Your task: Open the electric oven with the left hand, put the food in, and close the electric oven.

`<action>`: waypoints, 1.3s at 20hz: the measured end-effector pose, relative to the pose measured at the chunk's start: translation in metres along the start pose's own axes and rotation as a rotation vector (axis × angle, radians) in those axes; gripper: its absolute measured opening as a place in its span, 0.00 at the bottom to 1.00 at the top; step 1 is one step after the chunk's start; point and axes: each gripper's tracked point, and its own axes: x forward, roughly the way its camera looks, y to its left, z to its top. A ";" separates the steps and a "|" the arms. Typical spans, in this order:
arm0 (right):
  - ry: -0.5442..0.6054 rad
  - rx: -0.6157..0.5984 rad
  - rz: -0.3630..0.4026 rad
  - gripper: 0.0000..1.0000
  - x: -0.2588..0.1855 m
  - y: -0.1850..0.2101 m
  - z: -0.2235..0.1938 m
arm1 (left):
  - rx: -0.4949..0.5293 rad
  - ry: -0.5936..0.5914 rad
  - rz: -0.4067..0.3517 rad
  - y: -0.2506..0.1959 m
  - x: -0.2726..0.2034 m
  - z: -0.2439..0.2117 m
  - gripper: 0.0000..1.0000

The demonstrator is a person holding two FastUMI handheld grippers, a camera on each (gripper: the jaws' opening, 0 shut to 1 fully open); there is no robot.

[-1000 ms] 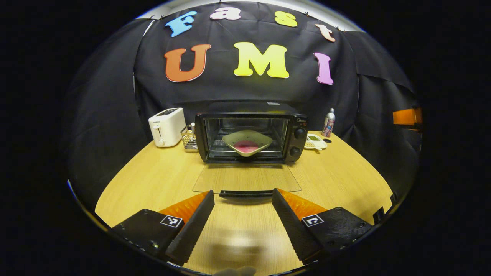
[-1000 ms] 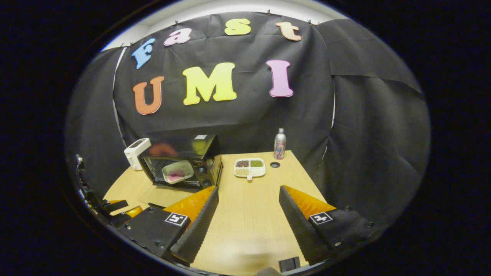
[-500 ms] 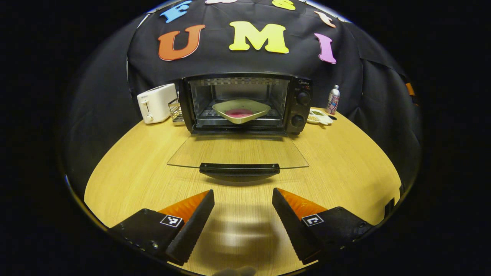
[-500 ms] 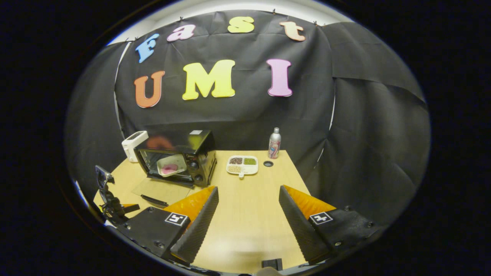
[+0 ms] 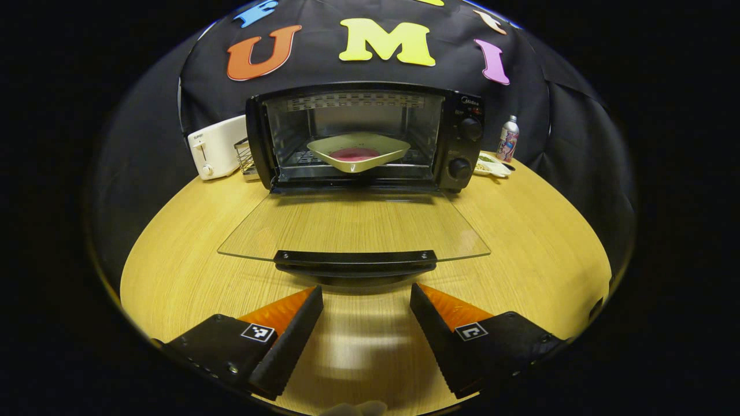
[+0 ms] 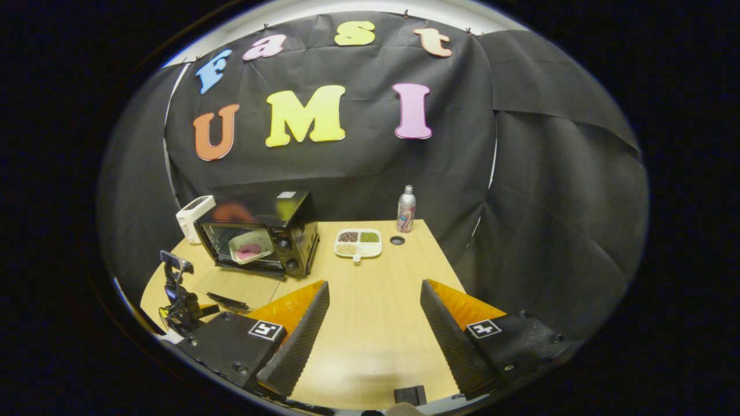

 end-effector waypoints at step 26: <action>-0.006 0.127 0.019 0.95 0.010 -0.010 -0.007 | -0.010 -0.090 0.008 0.006 -0.022 0.101 0.97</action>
